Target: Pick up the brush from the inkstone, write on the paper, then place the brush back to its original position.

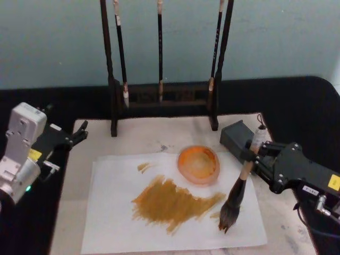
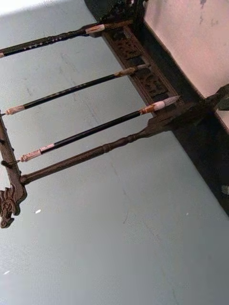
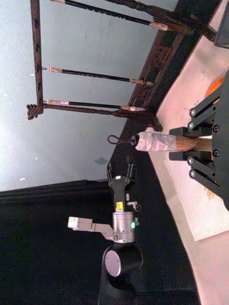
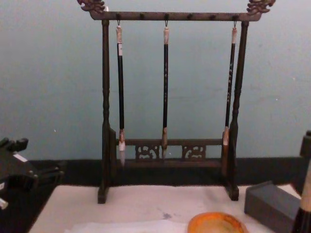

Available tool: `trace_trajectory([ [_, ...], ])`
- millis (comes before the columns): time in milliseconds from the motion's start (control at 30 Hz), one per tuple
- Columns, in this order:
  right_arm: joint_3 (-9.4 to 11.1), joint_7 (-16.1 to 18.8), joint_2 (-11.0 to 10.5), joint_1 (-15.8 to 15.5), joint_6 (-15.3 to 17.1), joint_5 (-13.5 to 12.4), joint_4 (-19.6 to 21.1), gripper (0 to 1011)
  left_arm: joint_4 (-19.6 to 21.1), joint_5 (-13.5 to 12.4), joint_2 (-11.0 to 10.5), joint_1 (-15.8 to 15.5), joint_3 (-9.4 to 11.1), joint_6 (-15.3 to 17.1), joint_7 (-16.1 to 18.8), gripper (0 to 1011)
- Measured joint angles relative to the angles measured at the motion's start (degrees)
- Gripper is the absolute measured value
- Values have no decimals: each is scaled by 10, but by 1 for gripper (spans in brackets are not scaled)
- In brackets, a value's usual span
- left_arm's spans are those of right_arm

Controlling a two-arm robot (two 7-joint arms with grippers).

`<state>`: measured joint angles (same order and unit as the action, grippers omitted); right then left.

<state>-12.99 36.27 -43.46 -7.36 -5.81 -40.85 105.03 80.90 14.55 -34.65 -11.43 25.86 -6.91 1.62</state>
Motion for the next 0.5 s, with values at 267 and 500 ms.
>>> trace_trajectory([
  [267, -6, -4, 2, 3, -2, 9, -6, 158, 0, 0, 0, 0, 0, 0, 0, 1010],
  [500, -8, -10, 0, 2, -1, 23, -8, 156, 0, 0, 0, 0, 0, 0, 0, 1010],
])
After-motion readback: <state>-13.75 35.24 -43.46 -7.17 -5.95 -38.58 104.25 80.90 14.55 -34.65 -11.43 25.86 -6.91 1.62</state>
